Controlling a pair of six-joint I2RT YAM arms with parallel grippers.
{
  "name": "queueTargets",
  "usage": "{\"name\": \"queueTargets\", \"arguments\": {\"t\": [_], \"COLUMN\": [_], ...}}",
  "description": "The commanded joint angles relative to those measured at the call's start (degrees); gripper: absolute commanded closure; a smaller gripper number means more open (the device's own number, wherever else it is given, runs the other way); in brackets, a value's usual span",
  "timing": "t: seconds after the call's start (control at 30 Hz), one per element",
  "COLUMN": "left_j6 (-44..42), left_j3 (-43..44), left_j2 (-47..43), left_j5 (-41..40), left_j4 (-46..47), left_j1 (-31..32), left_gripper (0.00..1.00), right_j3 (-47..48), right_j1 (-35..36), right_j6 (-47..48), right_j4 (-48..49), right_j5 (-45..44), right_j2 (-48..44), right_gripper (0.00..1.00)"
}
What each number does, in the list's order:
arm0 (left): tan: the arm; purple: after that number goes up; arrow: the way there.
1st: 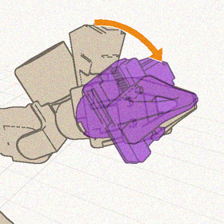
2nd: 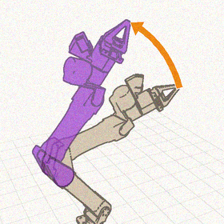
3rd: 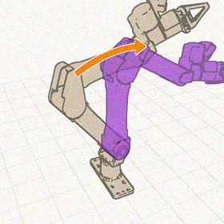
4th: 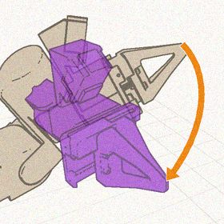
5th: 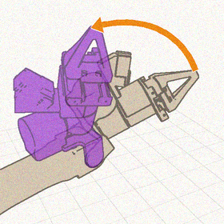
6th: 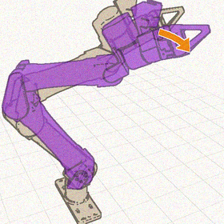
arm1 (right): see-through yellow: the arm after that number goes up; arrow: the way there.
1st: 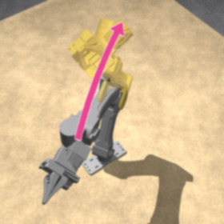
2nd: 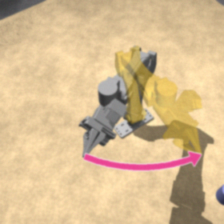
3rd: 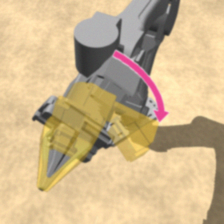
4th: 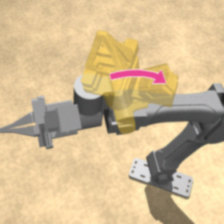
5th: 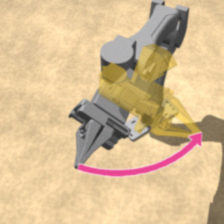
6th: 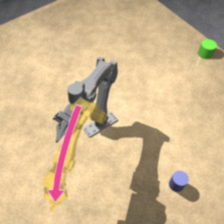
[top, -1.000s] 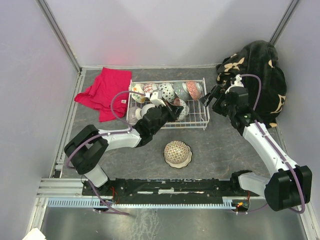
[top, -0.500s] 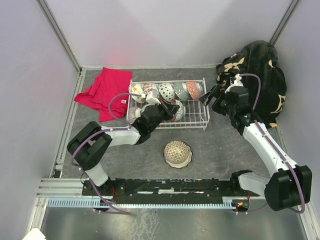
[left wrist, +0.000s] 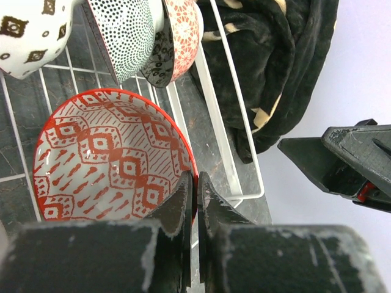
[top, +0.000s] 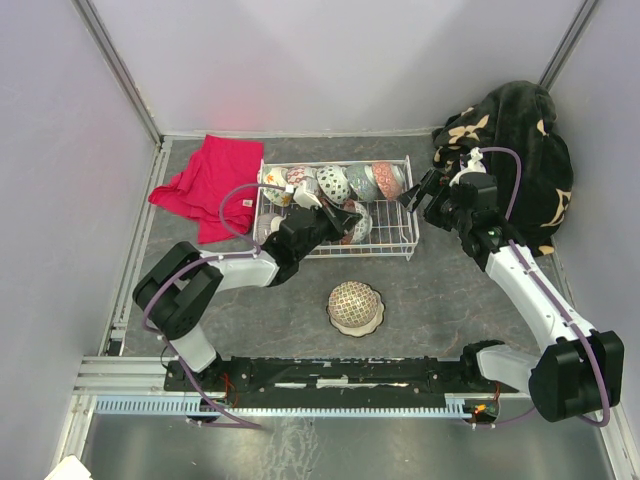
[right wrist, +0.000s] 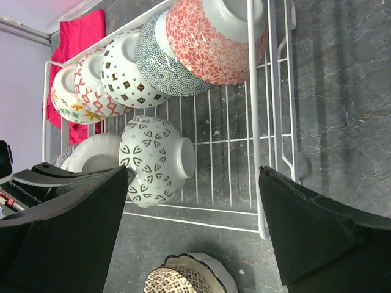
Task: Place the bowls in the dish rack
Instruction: Place the bowl in the dish rack.
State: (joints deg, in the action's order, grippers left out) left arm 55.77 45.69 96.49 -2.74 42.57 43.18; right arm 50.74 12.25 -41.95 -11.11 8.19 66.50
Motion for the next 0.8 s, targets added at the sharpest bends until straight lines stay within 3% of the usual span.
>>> {"name": "queueTargets", "arguments": {"t": [0.0,0.47,0.77], "left_j6": [0.13,-0.4,-3.63], "left_j3": [-0.4,-5.28,-5.42], "left_j2": [-1.07,-5.42,-7.91], "left_j5": [3.36,3.59,2.03], "left_j4": [-7.06,-9.01,-16.99], "left_j1": [0.06,0.06,0.01], "left_gripper": [0.97,0.97,0.97], "right_j3": [1.5,1.44,1.41], "right_j1": [-0.31,-0.3,-0.3], "right_j6": [0.03,-0.16,-0.31], "right_j4": [2.72,2.93,3.0], "right_j5": [0.79,1.26,1.34], "right_j2": [-0.32,-0.49,-0.47], "right_gripper": [0.05,0.05,0.05]}}
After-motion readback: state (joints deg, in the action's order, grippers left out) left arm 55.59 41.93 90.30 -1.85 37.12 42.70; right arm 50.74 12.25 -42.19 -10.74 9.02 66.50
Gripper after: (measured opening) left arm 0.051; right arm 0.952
